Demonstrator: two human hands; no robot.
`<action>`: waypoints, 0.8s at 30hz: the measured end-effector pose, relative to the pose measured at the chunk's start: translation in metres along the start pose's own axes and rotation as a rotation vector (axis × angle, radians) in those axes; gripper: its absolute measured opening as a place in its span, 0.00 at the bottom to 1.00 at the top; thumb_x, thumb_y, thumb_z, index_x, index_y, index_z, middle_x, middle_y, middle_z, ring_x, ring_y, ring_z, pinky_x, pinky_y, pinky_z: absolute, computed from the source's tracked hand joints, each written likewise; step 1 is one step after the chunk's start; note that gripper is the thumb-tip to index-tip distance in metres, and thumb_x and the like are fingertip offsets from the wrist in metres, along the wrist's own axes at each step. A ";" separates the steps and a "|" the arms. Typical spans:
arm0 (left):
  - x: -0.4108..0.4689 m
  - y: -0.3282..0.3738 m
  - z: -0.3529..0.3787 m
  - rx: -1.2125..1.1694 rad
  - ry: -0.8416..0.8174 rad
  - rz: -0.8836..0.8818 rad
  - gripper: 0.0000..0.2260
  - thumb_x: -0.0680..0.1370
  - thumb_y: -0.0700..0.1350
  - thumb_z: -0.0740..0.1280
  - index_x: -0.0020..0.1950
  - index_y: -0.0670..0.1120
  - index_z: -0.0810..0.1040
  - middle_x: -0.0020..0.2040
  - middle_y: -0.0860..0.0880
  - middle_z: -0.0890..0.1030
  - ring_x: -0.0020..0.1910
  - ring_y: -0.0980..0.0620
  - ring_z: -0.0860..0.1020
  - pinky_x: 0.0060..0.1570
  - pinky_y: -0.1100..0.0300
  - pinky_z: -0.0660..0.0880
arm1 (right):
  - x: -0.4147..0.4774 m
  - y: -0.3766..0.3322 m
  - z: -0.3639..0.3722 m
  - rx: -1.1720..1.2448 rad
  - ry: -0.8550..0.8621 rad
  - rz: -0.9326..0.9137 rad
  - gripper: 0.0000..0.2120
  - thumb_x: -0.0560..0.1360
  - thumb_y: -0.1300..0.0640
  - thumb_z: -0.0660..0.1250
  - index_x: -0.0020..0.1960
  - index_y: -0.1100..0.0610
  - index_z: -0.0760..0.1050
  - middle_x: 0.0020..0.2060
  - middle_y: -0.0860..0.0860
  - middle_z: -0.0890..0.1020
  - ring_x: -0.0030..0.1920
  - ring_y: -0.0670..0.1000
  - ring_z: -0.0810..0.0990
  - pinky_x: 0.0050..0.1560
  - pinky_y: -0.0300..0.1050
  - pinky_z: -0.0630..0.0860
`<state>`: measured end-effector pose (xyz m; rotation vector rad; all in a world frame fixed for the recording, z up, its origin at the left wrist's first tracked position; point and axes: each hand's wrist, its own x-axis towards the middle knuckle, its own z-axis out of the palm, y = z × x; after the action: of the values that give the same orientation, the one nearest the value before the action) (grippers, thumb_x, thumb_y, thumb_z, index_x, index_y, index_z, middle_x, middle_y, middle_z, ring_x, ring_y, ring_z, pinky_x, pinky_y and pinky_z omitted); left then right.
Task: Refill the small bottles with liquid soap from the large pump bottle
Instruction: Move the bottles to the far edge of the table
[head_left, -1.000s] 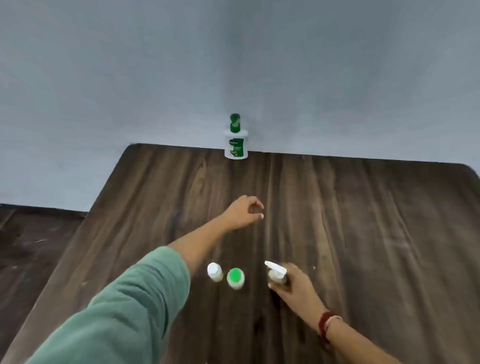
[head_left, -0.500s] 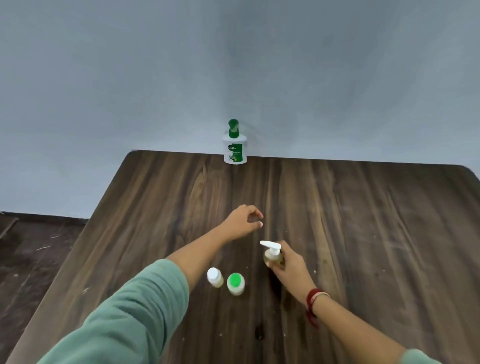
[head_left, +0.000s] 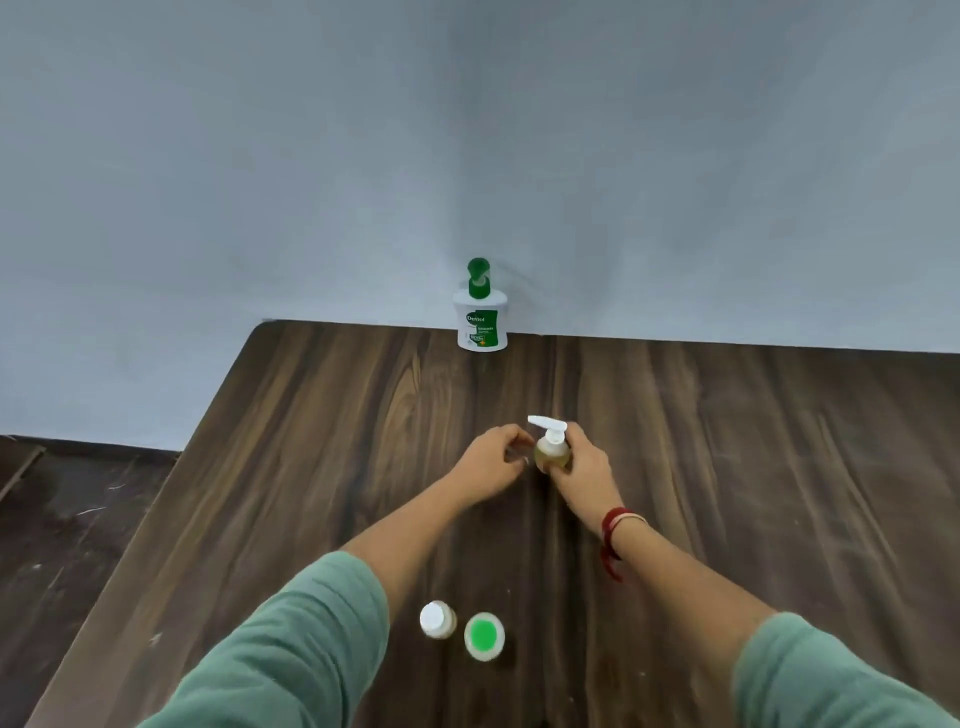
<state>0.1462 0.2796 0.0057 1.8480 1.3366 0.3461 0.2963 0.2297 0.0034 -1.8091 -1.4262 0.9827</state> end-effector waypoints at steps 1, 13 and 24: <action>0.003 -0.001 0.000 -0.001 0.005 -0.013 0.13 0.76 0.38 0.66 0.61 0.43 0.76 0.59 0.46 0.78 0.56 0.51 0.78 0.55 0.65 0.72 | 0.007 -0.002 0.000 -0.006 0.006 0.002 0.17 0.77 0.61 0.67 0.65 0.55 0.71 0.55 0.50 0.79 0.55 0.49 0.77 0.56 0.41 0.70; 0.046 -0.010 -0.008 0.122 0.160 -0.077 0.19 0.77 0.45 0.67 0.67 0.48 0.69 0.66 0.47 0.69 0.66 0.47 0.67 0.65 0.52 0.70 | 0.095 -0.019 0.002 -0.015 0.120 -0.005 0.16 0.75 0.63 0.69 0.61 0.58 0.72 0.57 0.56 0.79 0.58 0.55 0.77 0.59 0.47 0.73; 0.096 -0.013 -0.018 -0.092 0.287 -0.119 0.23 0.77 0.40 0.67 0.72 0.45 0.68 0.63 0.45 0.75 0.58 0.50 0.76 0.62 0.58 0.71 | 0.161 -0.025 0.002 0.049 0.063 0.008 0.20 0.75 0.68 0.65 0.65 0.59 0.67 0.58 0.57 0.77 0.59 0.55 0.76 0.58 0.44 0.69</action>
<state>0.1647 0.3743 -0.0148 1.6793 1.5880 0.6177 0.3040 0.3925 -0.0052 -1.7954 -1.3463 0.9484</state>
